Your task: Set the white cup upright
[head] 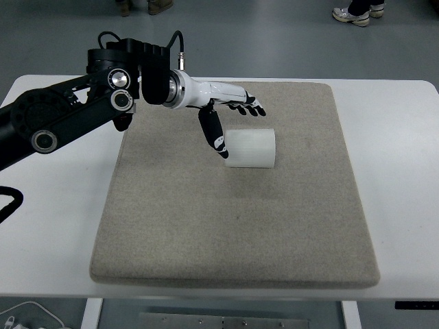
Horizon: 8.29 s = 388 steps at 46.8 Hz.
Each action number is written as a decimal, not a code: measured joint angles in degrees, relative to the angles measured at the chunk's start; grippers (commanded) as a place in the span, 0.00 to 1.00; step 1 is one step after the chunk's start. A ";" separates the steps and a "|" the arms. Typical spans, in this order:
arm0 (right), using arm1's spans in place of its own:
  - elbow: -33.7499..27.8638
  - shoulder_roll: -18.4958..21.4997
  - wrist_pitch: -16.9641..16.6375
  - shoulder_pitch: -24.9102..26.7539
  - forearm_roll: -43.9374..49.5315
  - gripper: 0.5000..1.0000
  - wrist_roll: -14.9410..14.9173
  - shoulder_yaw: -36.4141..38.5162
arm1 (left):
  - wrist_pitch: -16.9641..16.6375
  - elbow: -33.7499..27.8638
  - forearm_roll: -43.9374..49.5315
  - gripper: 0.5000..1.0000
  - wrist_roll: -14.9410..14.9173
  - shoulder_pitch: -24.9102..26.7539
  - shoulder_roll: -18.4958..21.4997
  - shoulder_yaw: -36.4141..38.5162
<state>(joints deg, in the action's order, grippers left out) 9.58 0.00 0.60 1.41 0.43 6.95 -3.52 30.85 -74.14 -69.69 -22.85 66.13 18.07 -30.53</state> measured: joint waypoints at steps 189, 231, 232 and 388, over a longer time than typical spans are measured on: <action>0.00 0.00 0.01 -0.01 0.00 0.86 -0.01 0.07 | 3.87 34.18 45.64 0.05 28.51 -17.49 -4.39 -26.73; 0.00 0.00 -0.13 -0.01 0.02 0.86 0.00 0.19 | 4.14 41.22 35.91 0.08 57.87 -23.48 -3.64 -21.26; 0.00 0.00 -0.14 0.00 0.02 0.86 0.00 0.18 | 4.13 41.66 35.44 0.08 57.87 -23.49 -3.64 -20.94; 0.02 0.00 -0.52 0.00 0.01 0.86 0.09 0.18 | 3.12 49.59 48.64 0.99 57.85 -15.29 -4.85 -6.41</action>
<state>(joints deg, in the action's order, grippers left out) 9.60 0.00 0.08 1.41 0.44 7.03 -3.34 33.97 -24.55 -21.05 35.00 50.85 13.21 -36.94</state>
